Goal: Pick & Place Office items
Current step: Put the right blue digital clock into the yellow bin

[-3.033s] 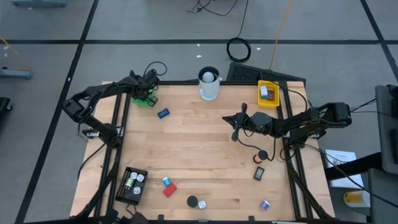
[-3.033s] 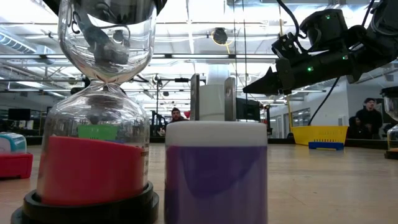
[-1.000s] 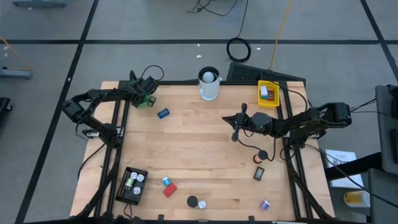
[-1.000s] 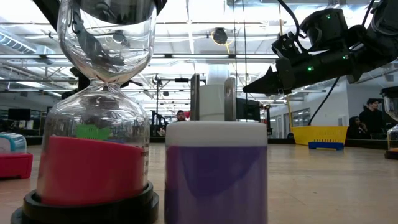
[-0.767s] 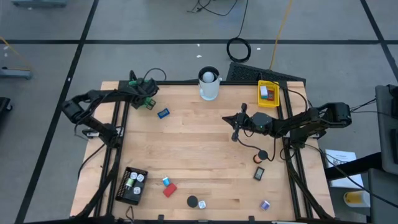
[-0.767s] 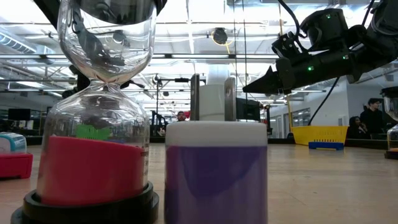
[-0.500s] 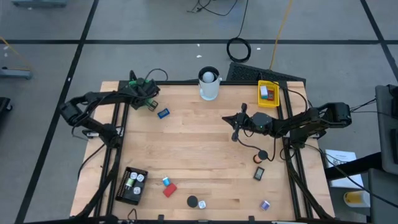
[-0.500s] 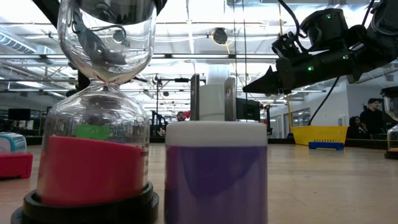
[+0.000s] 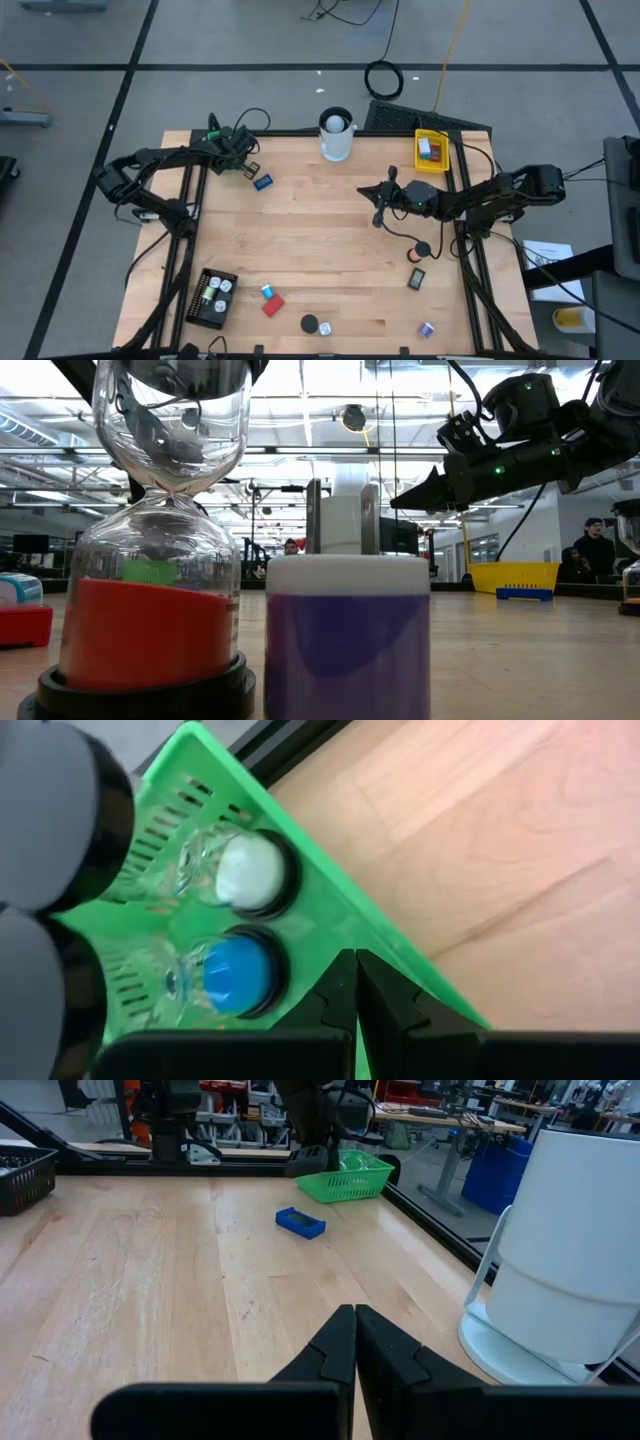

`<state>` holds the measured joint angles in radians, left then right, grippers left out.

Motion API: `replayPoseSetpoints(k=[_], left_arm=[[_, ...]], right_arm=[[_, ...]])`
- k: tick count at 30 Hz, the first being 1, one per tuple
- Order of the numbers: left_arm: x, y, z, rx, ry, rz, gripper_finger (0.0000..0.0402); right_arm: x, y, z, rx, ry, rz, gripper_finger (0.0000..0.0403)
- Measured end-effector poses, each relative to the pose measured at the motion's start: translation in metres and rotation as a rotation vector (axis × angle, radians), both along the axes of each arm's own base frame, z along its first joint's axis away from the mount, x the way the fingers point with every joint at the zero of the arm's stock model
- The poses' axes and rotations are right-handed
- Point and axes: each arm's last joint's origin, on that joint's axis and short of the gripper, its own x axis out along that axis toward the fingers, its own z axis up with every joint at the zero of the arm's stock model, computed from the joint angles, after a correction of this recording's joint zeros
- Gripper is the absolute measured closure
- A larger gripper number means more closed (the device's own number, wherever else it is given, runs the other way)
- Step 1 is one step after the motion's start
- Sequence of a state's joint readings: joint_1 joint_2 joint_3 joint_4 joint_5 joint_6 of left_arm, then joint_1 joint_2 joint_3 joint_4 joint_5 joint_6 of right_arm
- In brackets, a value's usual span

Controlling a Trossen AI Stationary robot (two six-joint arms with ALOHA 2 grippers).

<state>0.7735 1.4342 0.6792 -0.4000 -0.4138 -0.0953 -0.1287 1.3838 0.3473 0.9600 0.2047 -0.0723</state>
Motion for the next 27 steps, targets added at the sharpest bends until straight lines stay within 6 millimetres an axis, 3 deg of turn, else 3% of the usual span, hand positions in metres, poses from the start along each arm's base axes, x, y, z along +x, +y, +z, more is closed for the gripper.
replayPoseSetpoints(k=[18,27], left_arm=[[0.005,0.003,0.003,0.021,-0.075,-0.027,0.0398],[0.002,0.001,0.019,0.073,-0.124,-0.036,0.0384]], right_arm=[[0.0,0.0,0.0,0.0,0.0,0.0,0.0399],[0.0,0.0,0.0,-0.003,0.001,0.001,0.0399]])
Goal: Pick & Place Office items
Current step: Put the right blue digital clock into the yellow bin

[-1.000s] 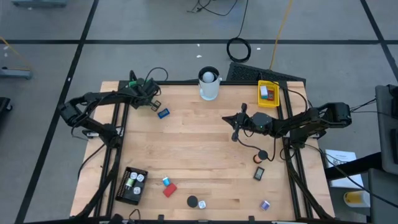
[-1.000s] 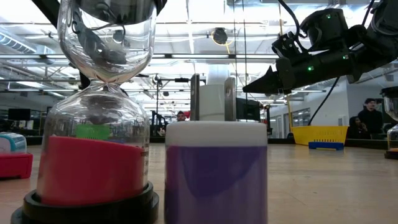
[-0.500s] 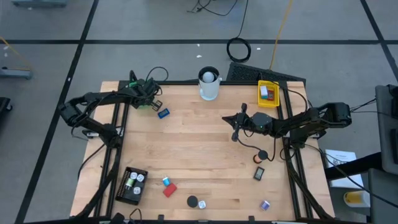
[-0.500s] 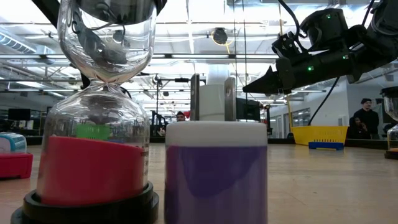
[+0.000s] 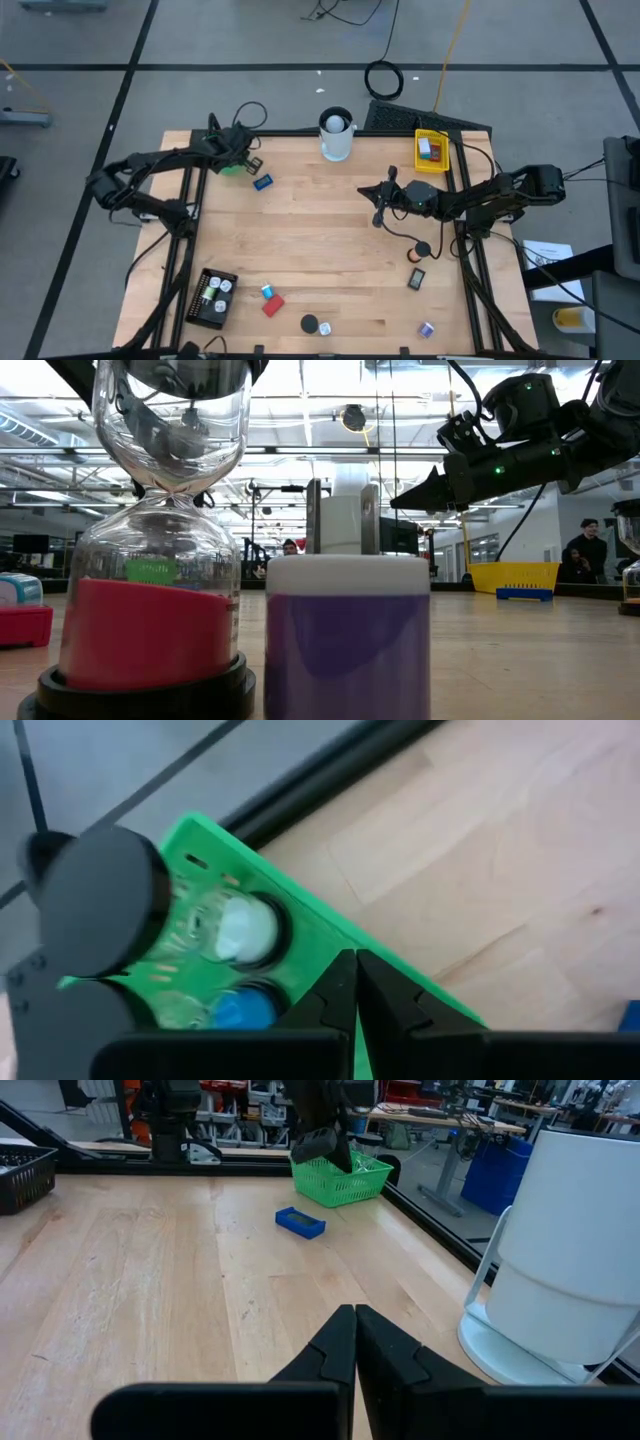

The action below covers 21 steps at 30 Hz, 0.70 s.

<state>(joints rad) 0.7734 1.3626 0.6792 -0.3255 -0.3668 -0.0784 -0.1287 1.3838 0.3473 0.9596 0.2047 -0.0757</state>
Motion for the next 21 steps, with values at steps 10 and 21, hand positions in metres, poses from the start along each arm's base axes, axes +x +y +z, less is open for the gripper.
replayPoseSetpoints(k=[10,21], left_arm=[[-0.007,-0.027,0.032,0.111,-0.101,-0.107,0.039],[0.026,-0.08,0.03,0.149,-0.463,-0.682,0.0386]], right_arm=[[0.0,0.0,0.0,-0.011,0.005,0.002,0.0399],[0.0,0.0,-0.001,-0.013,0.016,-0.001,0.0399]])
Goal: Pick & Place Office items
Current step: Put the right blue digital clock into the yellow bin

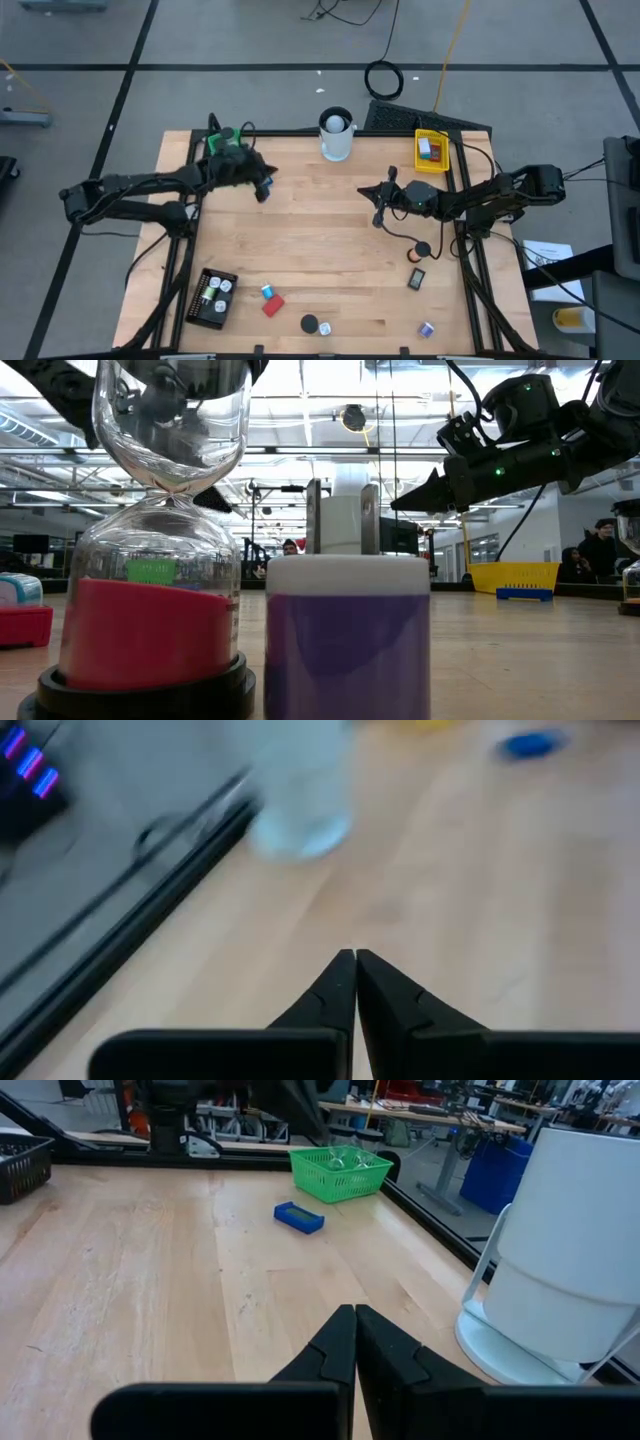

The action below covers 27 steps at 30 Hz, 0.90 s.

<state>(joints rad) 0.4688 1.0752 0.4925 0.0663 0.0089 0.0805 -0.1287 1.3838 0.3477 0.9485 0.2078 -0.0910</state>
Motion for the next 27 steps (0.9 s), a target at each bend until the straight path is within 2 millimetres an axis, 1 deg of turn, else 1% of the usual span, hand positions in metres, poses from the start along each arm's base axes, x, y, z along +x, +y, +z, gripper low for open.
replayPoseSetpoints(k=[2,4,6,9,14,16,18,20,23,27], left_arm=[[0.004,-0.011,-0.005,0.045,-0.071,-0.117,0.0396],[0.005,-0.021,-0.01,0.075,-0.179,-0.22,0.0396],[0.003,-0.03,-0.016,0.095,-0.273,-0.284,0.0389],[-0.002,-0.041,-0.027,0.083,-0.337,-0.357,0.0387],[-0.007,-0.051,-0.036,0.079,-0.351,-0.416,0.0398],[-0.007,-0.053,-0.037,0.083,-0.343,-0.43,0.0397],[-0.007,-0.055,-0.037,0.093,-0.346,-0.435,0.0389],[-0.006,-0.056,-0.037,0.092,-0.346,-0.443,0.038],[-0.006,-0.059,-0.036,0.095,-0.35,-0.456,0.0375],[-0.005,-0.061,-0.035,0.099,-0.36,-0.469,0.0383]], right_arm=[[-0.001,0.0,0.001,0.002,0.004,-0.001,0.0399],[-0.003,0.0,0.003,0.015,0.015,-0.007,0.0399],[-0.006,0.0,0.006,0.027,0.048,-0.039,0.0399],[-0.01,-0.001,0.015,0.057,0.107,-0.105,0.0399],[-0.019,0.004,0.035,0.132,0.28,-0.216,0.0399],[-0.023,0.008,0.043,0.162,0.353,-0.285,0.0399],[-0.029,0.011,0.048,0.229,0.43,-0.369,0.0398],[-0.037,0.012,0.049,0.324,0.507,-0.45,0.0398],[-0.049,0.012,0.044,0.406,0.605,-0.558,0.039],[-0.064,0.011,0.036,0.513,0.74,-0.615,0.0352]])
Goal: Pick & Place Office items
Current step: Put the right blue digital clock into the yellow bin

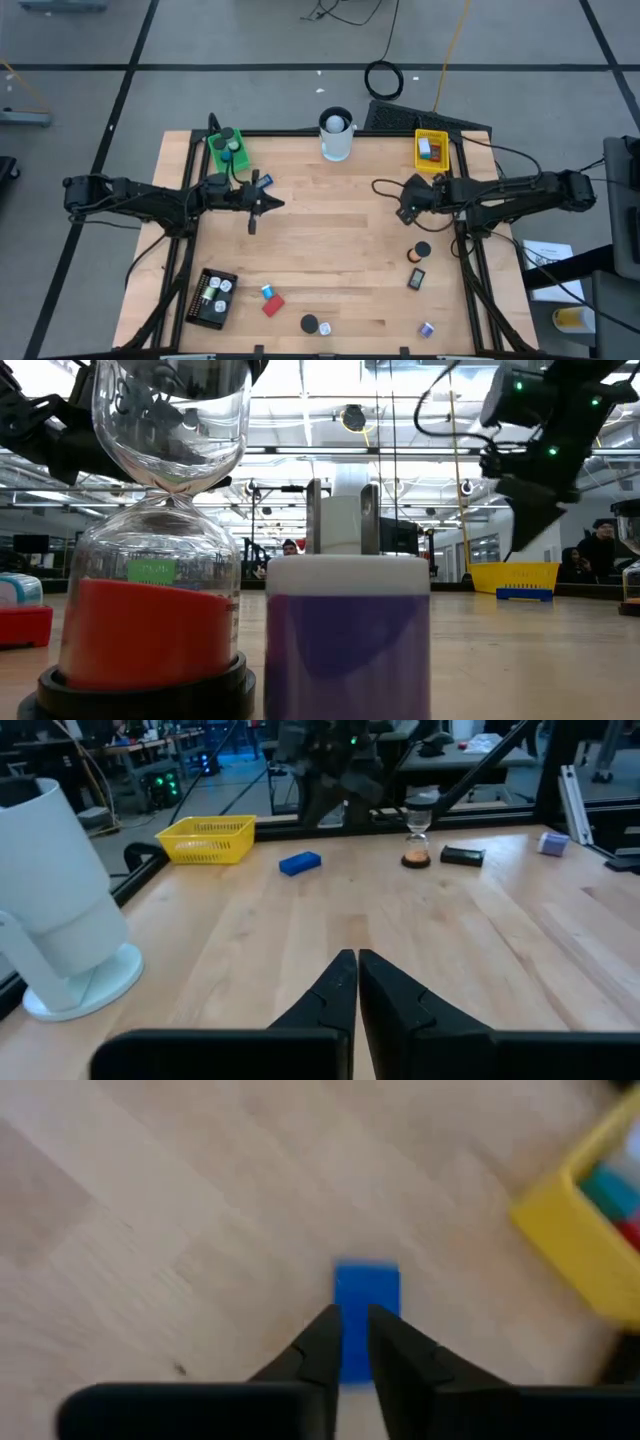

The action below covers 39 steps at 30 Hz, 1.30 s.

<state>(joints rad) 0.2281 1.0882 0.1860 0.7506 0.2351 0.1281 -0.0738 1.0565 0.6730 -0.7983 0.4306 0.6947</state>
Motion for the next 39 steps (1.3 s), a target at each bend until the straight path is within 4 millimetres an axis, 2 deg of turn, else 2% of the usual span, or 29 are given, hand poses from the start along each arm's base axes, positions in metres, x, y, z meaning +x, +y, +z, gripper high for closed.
replayPoseSetpoints(k=[5,11,16,20,27,34,39], left_arm=[[0.0,0.0,-0.001,0.015,0.006,-0.003,0.0398],[0.0,0.0,-0.001,0.006,0.011,0.023,0.0387],[0.0,0.001,0.001,0.026,-0.013,0.03,0.0398],[0.0,0.001,0.001,0.027,-0.009,0.03,0.0385],[0.0,0.001,0.0,0.01,0.0,0.032,0.0378],[0.0,0.001,-0.001,0.014,0.009,0.04,0.0398],[0.0,0.001,-0.001,0.014,0.017,0.048,0.0383]], right_arm=[[-0.007,-0.005,-0.008,0.02,0.034,-0.049,0.0283],[-0.013,-0.023,-0.022,0.028,0.017,-0.151,0.0201],[-0.013,-0.032,-0.036,0.104,-0.063,-0.128,0.0139],[-0.012,-0.032,-0.044,0.113,-0.078,-0.079,0.0107],[-0.009,-0.033,-0.054,0.123,0.0,-0.061,0.0115],[-0.003,-0.035,-0.063,0.129,0.029,-0.063,0.0131],[-0.004,-0.034,-0.061,0.133,0.019,-0.061,0.0185]])
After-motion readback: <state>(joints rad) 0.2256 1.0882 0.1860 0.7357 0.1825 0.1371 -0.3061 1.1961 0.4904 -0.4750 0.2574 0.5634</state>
